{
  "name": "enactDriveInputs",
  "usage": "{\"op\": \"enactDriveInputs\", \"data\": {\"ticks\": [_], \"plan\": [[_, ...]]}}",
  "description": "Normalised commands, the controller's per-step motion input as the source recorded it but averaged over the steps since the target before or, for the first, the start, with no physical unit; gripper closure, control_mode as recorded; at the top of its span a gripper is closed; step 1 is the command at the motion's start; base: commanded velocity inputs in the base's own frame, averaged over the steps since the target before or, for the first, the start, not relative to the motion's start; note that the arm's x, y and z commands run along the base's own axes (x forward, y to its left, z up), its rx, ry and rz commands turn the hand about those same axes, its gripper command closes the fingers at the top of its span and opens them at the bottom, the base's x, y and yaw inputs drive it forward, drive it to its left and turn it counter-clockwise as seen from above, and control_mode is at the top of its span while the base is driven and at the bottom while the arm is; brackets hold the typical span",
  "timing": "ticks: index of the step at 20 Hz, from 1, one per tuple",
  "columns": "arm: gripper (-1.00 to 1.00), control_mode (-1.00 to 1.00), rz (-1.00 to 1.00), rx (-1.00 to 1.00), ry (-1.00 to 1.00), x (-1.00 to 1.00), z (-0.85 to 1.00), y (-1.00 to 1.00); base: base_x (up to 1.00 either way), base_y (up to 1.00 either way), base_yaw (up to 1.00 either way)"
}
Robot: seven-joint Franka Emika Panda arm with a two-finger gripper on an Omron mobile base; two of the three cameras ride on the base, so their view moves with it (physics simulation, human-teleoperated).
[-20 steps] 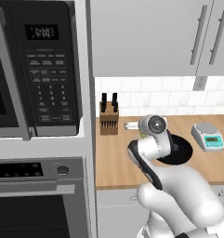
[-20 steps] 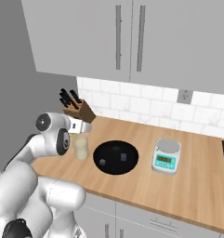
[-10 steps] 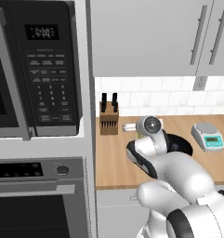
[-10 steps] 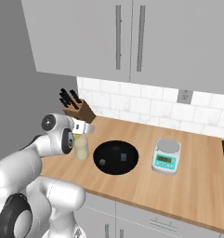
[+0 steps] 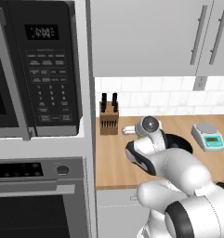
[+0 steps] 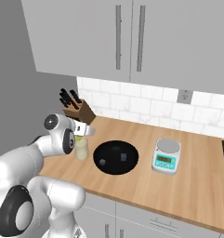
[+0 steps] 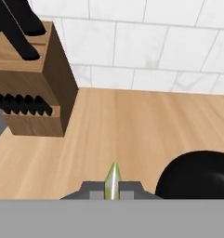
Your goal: Grab a lemon wedge from the fridge and one ice cube from the ice bowl, and put them in the glass of lemonade.
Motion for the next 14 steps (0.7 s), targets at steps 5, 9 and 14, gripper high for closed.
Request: {"op": "enactDriveInputs", "data": {"ticks": [5,9,14], "plan": [[1.00,-1.00,0.00,0.00,0.01,0.08,-0.21,0.00,0.00,0.00,0.00],[1.00,-1.00,0.00,0.00,0.00,0.17,-0.02,0.00,0.00,0.00,0.00],[1.00,-1.00,0.00,0.00,-0.02,-0.04,0.00,-0.04,0.00,0.00,0.00]]}}
